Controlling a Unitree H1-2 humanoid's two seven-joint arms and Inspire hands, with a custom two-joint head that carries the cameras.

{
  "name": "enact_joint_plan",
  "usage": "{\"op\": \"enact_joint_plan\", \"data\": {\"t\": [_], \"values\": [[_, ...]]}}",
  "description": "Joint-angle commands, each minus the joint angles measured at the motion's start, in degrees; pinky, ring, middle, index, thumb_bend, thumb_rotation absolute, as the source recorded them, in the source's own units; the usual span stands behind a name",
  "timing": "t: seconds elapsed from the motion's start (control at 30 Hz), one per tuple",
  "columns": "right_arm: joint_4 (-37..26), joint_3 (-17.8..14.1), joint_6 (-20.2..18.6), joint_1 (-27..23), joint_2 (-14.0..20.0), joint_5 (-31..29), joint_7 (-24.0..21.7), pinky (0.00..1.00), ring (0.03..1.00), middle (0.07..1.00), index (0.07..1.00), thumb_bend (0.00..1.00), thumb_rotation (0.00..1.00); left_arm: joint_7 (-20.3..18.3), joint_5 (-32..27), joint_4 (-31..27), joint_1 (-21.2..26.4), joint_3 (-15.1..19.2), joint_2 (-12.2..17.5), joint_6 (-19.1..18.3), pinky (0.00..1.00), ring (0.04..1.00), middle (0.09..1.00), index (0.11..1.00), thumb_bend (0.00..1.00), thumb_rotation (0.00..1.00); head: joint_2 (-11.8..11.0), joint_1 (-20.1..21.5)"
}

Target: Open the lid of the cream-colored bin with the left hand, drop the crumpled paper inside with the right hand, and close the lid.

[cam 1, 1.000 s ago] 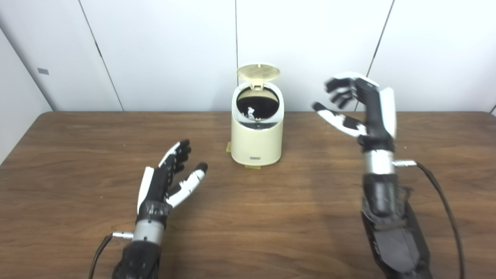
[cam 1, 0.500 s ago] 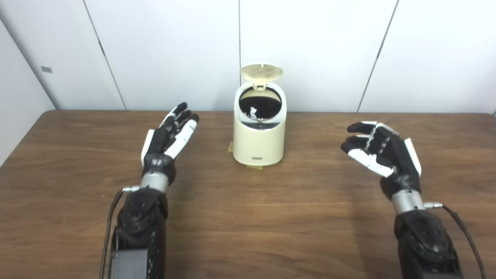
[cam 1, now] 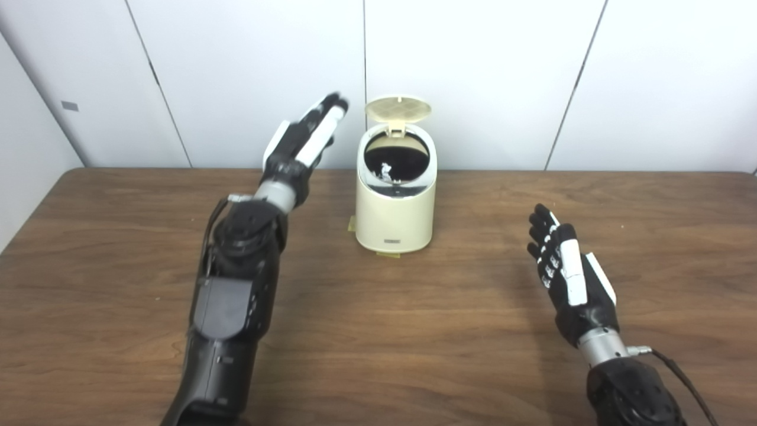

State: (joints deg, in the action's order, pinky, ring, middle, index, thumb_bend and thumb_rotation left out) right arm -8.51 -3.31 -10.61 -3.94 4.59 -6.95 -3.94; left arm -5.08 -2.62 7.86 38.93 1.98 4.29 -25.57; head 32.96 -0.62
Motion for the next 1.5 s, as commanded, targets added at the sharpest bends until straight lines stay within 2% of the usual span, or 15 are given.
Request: {"op": "enact_joint_plan", "data": {"t": [0.0, 0.27, 0.37, 0.43, 0.53, 0.67, 0.73, 0.83, 0.93, 1.03, 1.17, 1.27, 1.47], "values": [[-0.6, -0.4, 3.4, -0.5, -0.1, -1.0, -0.5, 1.0, 0.998, 0.982, 0.983, 0.65, 1.0, 0.0, 0.2, 0.4, 5.4, -0.3, 0.9, 1.8, 0.98, 0.995, 0.995, 0.945, 0.55, 0.79, -0.1, 0.0], [0.5, -0.9, 5.7, 1.1, -1.6, -1.6, 0.0, 1.0, 1.0, 0.983, 0.992, 0.65, 1.0, -0.8, 1.6, 2.1, 9.6, -2.4, 1.4, 0.9, 0.96, 0.979, 0.966, 0.92, 0.56, 0.82, -0.3, 0.3], [1.0, -1.0, 6.3, 1.7, -2.2, -1.1, 0.6, 1.0, 1.0, 0.98, 0.989, 0.67, 1.0, -1.0, 2.3, 2.5, 10.6, -3.5, 1.8, 1.4, 0.97, 0.975, 0.95, 0.897, 0.54, 0.95, -0.4, 0.4], [1.2, -1.0, 6.6, 1.9, -2.5, -0.8, 1.0, 1.0, 1.0, 0.981, 0.989, 0.65, 1.0, -0.5, 3.8, 2.4, 11.1, -4.6, 2.2, 2.3, 0.96, 0.964, 0.932, 0.876, 0.53, 0.99, -0.3, 0.5], [1.7, -1.2, 7.0, 2.2, -3.1, -0.9, 1.7, 1.0, 0.996, 0.977, 0.988, 0.62, 1.0, 0.6, 8.5, 2.5, 11.4, -7.4, 3.3, 4.7, 0.96, 0.943, 0.901, 0.821, 0.49, 1.0, -0.3, 0.6], [3.0, -1.3, 7.9, 2.2, -2.9, -0.8, 1.8, 1.0, 1.0, 0.985, 0.999, 0.61, 1.0, 0.9, 19.6, 1.0, 11.6, -15.3, 7.0, 5.9, 0.99, 0.945, 0.884, 0.728, 0.48, 1.0, -0.2, 0.8], [3.4, -1.5, 8.3, 2.1, -2.8, -0.5, 2.1, 1.0, 0.998, 0.98, 1.0, 0.61, 1.0, 1.4, 23.8, 0.4, 11.3, -17.9, 7.9, 6.4, 0.89, 0.879, 0.823, 0.671, 0.51, 1.0, -0.2, 0.8], [3.8, -1.3, 8.7, 2.0, -2.5, 0.6, 2.3, 1.0, 0.993, 0.977, 1.0, 0.6, 1.0, 1.2, 29.1, -0.8, 10.6, -20.8, 9.2, 6.9, 0.8, 0.851, 0.82, 0.638, 0.56, 1.0, -0.1, 1.0], [4.4, -1.1, 9.2, 1.8, -2.1, 2.3, 2.7, 1.0, 0.984, 0.973, 1.0, 0.61, 1.0, 0.0, 34.8, -2.3, 10.0, -24.5, 11.6, 9.3, 0.75, 0.859, 0.842, 0.617, 0.56, 1.0, 0.1, 0.9], [5.1, -1.2, 9.2, 1.6, -2.0, 3.0, 3.0, 1.0, 0.975, 0.968, 0.999, 0.6, 1.0, -1.1, 39.2, -3.3, 9.5, -27.1, 13.3, 11.4, 0.78, 0.887, 0.87, 0.633, 0.57, 1.0, 0.1, 0.8], [6.7, -1.6, 10.3, 1.2, -2.5, 3.9, 4.2, 1.0, 0.959, 0.948, 0.989, 0.6, 1.0, -2.7, 44.7, -5.4, 8.1, -29.3, 14.7, 12.8, 0.79, 0.883, 0.864, 0.652, 0.56, 1.0, 0.2, 0.7], [7.4, -1.4, 11.4, 1.2, -3.1, 4.7, 5.3, 1.0, 0.933, 0.929, 0.982, 0.59, 1.0, -2.8, 48.4, -5.6, 6.8, -30.2, 15.5, 14.6, 0.84, 0.897, 0.855, 0.667, 0.52, 1.0, 0.3, 0.9], [8.5, -0.6, 13.3, 0.8, -3.3, 6.9, 7.0, 1.0, 0.929, 0.92, 0.981, 0.6, 1.0, -4.6, 49.8, -8.1, 2.7, -28.6, 16.1, 17.0, 0.86, 0.895, 0.855, 0.663, 0.51, 1.0, 0.1, 1.0]]}}
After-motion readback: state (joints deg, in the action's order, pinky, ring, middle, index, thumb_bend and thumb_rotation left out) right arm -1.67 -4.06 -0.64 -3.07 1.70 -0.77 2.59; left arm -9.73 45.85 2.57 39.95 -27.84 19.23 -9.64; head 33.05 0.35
